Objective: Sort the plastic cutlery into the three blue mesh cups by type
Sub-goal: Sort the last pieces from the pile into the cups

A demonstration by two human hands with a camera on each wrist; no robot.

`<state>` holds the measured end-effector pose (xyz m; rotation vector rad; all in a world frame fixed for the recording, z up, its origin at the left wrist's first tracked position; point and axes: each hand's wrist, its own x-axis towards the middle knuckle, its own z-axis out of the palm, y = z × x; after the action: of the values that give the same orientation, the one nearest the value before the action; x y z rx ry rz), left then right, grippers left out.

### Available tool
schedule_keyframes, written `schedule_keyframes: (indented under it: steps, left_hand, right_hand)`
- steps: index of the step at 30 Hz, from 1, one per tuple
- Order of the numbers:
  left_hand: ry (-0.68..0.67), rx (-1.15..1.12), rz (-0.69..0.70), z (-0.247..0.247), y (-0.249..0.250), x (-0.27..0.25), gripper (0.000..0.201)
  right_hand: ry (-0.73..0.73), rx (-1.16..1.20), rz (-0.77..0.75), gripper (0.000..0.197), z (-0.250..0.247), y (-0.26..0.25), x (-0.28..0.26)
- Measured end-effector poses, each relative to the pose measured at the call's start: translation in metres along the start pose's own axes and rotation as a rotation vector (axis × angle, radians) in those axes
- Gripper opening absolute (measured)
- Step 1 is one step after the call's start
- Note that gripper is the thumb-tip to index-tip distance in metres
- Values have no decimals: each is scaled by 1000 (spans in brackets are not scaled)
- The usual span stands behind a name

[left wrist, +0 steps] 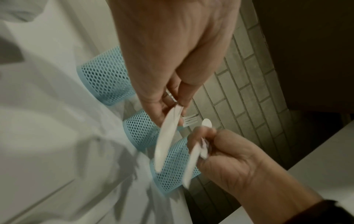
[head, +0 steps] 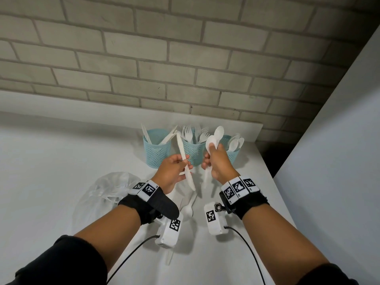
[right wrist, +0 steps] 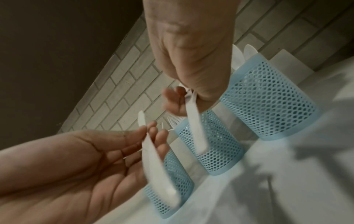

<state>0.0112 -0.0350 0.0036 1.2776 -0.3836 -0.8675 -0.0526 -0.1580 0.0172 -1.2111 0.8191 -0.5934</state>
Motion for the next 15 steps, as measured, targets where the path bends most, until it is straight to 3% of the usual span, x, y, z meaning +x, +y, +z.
schedule_keyframes:
  steps: [5, 10, 15]
  left_hand:
    - [87, 47, 22, -5, 1, 3, 9]
    - [175, 58, 79, -7, 3, 4, 10]
    - [215, -34, 93, -9, 5, 2, 9]
  right_hand:
    - [-137, -123, -4, 6, -7, 13, 0]
    - [-126, -120, 87, 16, -11, 16, -6]
    - [-151, -298, -42, 30, -19, 16, -11]
